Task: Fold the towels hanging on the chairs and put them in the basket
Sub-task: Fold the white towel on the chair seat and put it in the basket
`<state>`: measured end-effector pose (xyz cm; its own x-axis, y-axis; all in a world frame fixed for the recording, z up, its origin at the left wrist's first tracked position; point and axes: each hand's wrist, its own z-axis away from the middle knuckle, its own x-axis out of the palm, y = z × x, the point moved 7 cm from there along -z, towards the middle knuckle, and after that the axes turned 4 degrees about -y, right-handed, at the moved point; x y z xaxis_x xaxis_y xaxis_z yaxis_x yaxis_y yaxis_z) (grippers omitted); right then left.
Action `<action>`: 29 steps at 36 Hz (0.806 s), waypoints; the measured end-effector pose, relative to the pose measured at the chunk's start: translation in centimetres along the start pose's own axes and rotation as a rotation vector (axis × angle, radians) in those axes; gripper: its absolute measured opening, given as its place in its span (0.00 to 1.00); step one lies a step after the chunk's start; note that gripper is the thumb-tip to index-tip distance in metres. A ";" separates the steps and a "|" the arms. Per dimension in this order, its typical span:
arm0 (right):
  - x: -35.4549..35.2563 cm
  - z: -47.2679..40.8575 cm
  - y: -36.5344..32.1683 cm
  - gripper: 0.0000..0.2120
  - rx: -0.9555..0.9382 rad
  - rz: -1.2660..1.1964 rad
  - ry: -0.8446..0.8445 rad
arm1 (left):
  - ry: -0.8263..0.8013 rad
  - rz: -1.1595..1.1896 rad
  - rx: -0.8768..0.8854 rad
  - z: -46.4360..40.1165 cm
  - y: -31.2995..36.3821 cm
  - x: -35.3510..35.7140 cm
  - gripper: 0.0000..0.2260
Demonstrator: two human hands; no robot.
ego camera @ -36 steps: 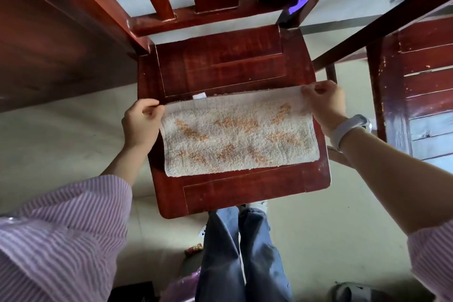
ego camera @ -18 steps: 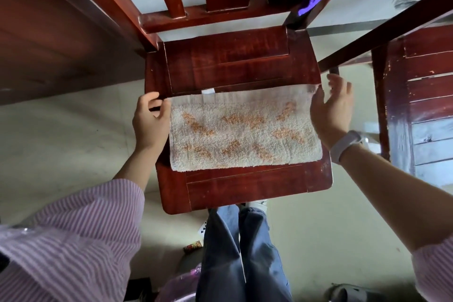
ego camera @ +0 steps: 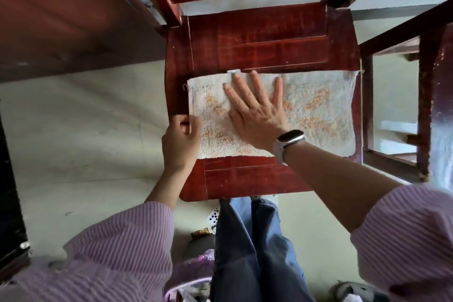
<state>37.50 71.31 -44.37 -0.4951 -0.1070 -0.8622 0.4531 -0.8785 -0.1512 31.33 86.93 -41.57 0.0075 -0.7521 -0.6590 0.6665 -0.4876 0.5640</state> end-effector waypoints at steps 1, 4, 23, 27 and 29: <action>-0.1 0.0 0.0 0.26 -0.012 -0.005 0.006 | -0.032 -0.021 -0.002 0.6 -0.3 0.2 0.14; -0.5 0.2 0.3 0.27 -0.052 -0.046 0.006 | -0.084 -0.096 -0.029 2.1 -1.7 0.6 0.17; 0.1 5.9 5.3 0.25 0.060 -0.002 0.076 | -0.177 -0.667 0.624 3.4 5.0 7.1 0.25; 1.0 5.6 6.4 0.27 0.034 0.026 0.083 | -0.166 -0.769 0.525 2.3 3.5 8.5 0.31; 1.2 5.4 6.5 0.27 0.029 0.017 0.099 | -0.155 -0.795 0.519 2.2 3.1 8.8 0.32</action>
<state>35.80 62.99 -43.80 -0.4109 -0.0770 -0.9084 0.4384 -0.8903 -0.1229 31.85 77.83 -44.51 -0.4276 -0.1494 -0.8915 0.0213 -0.9876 0.1553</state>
